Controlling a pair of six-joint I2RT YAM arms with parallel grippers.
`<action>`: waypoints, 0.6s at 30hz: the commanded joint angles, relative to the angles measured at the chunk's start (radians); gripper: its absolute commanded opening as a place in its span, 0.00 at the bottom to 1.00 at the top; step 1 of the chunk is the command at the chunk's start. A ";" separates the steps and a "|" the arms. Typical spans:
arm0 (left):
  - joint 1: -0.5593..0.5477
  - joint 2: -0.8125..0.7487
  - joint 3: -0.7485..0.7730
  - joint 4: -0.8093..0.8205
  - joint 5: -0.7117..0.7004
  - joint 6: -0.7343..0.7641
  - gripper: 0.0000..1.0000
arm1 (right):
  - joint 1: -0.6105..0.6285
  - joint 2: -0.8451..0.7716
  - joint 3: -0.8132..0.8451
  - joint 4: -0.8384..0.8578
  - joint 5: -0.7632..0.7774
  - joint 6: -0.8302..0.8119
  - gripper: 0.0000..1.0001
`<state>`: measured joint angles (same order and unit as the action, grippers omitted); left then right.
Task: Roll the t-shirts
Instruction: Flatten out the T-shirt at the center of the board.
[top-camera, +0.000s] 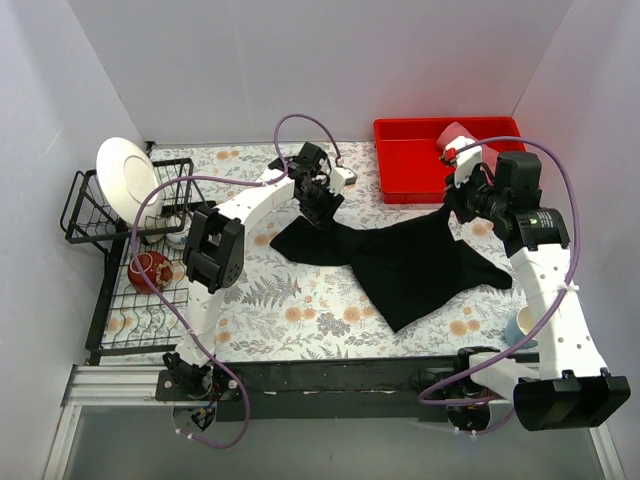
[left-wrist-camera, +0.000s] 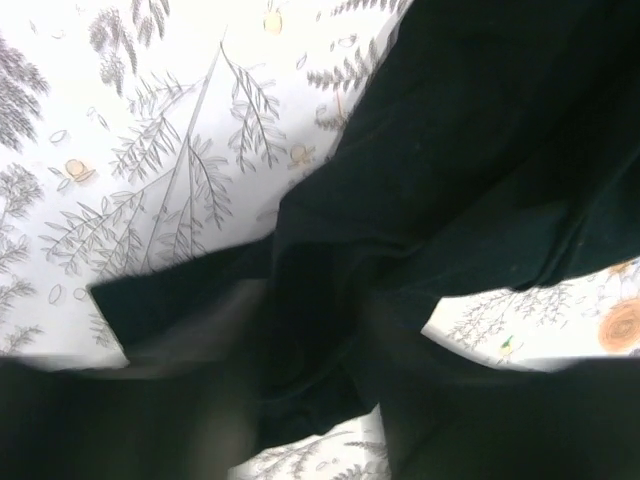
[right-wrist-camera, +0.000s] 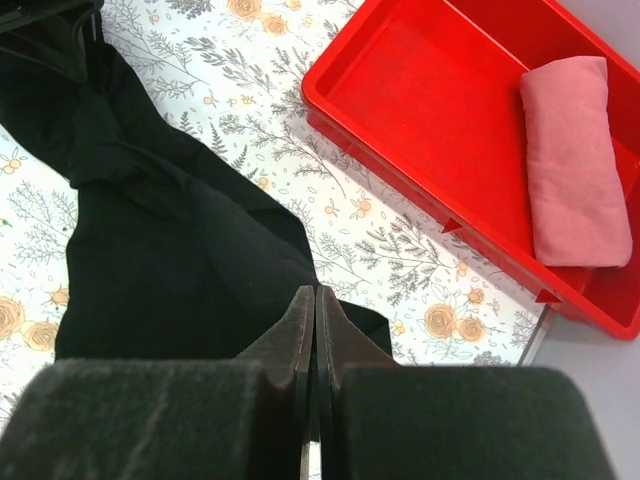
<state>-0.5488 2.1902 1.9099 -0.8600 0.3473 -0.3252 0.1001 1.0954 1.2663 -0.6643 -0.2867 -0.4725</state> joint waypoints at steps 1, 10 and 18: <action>0.007 -0.033 -0.015 -0.026 0.039 0.005 0.23 | 0.000 0.027 0.064 0.015 -0.008 0.063 0.01; 0.018 -0.231 -0.090 -0.050 -0.027 -0.061 0.00 | -0.002 0.017 0.183 -0.063 0.041 -0.003 0.01; 0.082 -0.444 -0.098 -0.295 -0.211 -0.075 0.00 | 0.000 -0.083 0.236 -0.198 0.064 -0.101 0.01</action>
<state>-0.5247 1.9038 1.8011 -0.9871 0.2481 -0.3935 0.1001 1.0885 1.4799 -0.7959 -0.2520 -0.4919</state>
